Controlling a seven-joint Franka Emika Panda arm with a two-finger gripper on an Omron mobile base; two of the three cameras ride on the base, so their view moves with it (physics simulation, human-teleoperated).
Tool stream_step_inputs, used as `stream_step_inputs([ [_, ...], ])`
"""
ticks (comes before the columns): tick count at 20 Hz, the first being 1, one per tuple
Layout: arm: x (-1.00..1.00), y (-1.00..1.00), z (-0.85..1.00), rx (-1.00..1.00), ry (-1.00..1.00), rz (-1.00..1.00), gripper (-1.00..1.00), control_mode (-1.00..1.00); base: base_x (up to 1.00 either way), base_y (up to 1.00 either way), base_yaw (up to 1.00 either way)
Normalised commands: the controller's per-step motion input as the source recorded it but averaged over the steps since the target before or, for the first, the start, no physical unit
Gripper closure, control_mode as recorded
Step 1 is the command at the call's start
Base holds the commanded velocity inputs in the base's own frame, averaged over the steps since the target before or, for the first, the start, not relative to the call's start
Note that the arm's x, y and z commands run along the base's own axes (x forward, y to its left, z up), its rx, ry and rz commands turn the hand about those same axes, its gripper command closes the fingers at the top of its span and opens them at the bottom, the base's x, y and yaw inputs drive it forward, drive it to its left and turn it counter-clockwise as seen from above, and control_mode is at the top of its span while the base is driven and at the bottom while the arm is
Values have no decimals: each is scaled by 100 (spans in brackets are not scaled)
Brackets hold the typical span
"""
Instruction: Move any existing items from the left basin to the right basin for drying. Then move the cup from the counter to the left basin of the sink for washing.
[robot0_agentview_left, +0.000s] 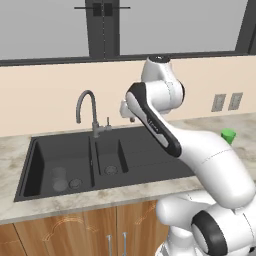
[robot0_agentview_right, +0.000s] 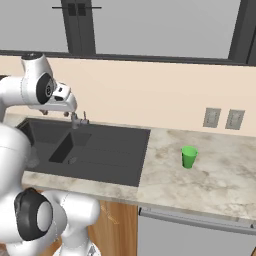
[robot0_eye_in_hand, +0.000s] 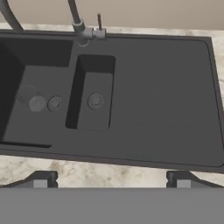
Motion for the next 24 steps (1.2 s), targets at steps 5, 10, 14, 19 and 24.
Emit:
stream_step_inputs([
  [5,0,72,-2,0,0,0,-100,-100,0,0,0],
  [10,0,53,-6,0,0,1,-100,-100,0,0,0],
  [14,5,30,-18,0,0,2,-100,-100,0,0,0],
  [19,6,33,-29,3,0,3,-100,-100,0,0,0],
  [24,5,33,-19,7,0,4,-100,-100,0,0,0],
])
